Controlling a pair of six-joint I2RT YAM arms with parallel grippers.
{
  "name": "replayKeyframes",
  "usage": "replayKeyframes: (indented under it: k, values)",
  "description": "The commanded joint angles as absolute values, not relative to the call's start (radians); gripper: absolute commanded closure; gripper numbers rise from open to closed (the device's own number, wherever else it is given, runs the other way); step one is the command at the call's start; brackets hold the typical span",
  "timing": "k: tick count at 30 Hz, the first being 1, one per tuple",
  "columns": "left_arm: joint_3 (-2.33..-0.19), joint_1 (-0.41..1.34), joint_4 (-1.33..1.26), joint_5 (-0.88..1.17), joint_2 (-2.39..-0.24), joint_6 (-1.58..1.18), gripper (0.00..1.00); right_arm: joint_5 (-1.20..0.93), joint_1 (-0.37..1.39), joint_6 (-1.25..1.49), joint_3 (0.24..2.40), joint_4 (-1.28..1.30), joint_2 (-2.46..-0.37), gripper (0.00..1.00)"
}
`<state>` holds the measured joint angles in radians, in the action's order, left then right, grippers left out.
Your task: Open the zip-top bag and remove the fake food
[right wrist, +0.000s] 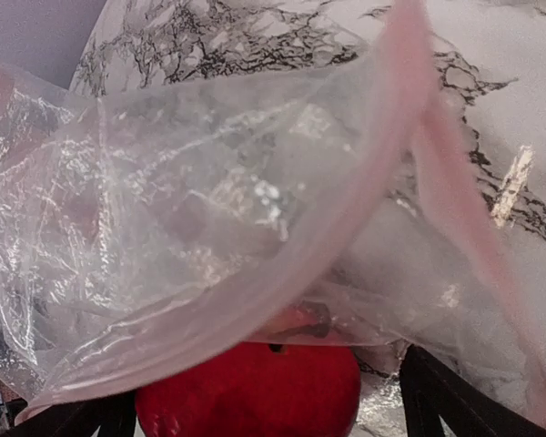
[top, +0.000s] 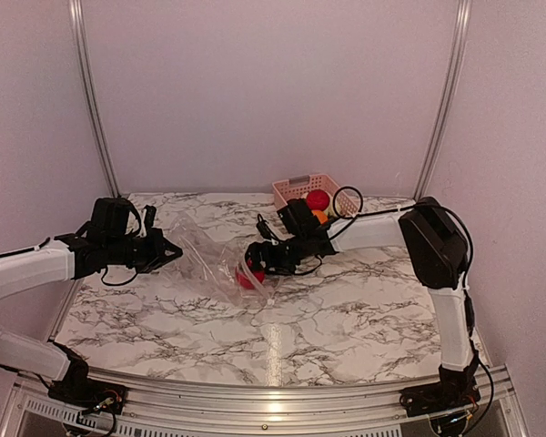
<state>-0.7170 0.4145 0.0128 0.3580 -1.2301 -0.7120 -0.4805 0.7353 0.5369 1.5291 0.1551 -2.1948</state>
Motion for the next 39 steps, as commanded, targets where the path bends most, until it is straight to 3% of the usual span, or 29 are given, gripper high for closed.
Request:
replayKeyframes:
  k: [1, 10, 19, 32, 39]
  values:
    - [-0.736, 0.422, 0.038, 0.357, -1.243, -0.693, 1.0, -0.364, 0.778, 0.445, 1.624, 0.291, -2.244, 0.02]
    - [-0.725, 0.425, 0.063, 0.333, -1.251, -0.681, 1.0, -0.313, 0.799, 0.399, 1.704, 0.366, -2.277, 0.15]
    - [-0.679, 0.373, 0.088, 0.249, -1.25, -0.715, 1.0, -0.404, 0.788, 0.409, 1.631, 0.305, -2.142, 0.26]
    - [-0.663, 0.309, 0.109, 0.229, -1.329, -0.722, 1.0, -0.49, 0.645, 0.408, 1.464, 0.264, -1.925, 0.31]
    - [-0.691, 0.307, 0.069, 0.27, -1.389, -0.713, 1.0, -0.503, 0.494, 0.361, 1.545, 0.295, -1.893, 0.31]
